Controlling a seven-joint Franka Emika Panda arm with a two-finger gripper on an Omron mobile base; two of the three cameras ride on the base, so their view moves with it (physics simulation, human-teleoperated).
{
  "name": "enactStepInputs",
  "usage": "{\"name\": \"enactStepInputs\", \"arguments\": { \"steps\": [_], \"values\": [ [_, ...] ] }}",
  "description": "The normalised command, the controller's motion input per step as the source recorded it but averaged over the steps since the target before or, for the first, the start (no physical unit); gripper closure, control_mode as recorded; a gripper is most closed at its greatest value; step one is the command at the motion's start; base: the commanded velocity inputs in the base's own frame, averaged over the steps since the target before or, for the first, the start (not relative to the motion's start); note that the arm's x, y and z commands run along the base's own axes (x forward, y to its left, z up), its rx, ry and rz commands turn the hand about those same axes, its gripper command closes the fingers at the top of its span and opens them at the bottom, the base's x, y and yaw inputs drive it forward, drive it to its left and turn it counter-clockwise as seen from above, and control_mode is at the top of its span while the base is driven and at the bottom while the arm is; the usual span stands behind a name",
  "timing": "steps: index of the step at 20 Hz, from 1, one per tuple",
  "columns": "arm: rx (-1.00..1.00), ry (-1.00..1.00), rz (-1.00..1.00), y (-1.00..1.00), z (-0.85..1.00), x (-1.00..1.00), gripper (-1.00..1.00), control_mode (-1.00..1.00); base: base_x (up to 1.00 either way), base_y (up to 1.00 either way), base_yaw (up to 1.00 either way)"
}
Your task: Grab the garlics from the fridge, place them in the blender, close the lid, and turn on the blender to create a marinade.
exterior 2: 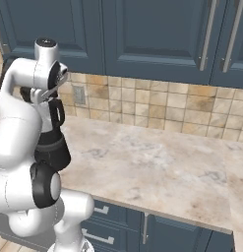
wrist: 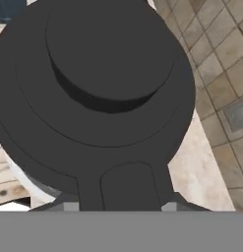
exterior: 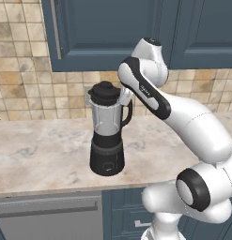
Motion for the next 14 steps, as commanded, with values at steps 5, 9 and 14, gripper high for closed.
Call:
{"name": "enactStepInputs", "arguments": {
  "steps": [5, 9, 14],
  "values": [
    [0.00, 0.00, 0.20, 0.04, 0.00, 0.00, 1.00, -1.00, 0.00, 0.00, 0.00],
    [-0.09, 0.01, -0.02, -0.31, 0.00, 0.16, 1.00, -1.00, 0.00, 0.00, 0.00],
    [-0.14, 0.04, -0.10, -0.08, 0.00, 0.04, 1.00, -1.00, 0.00, 0.00, 0.00]
  ]
}}
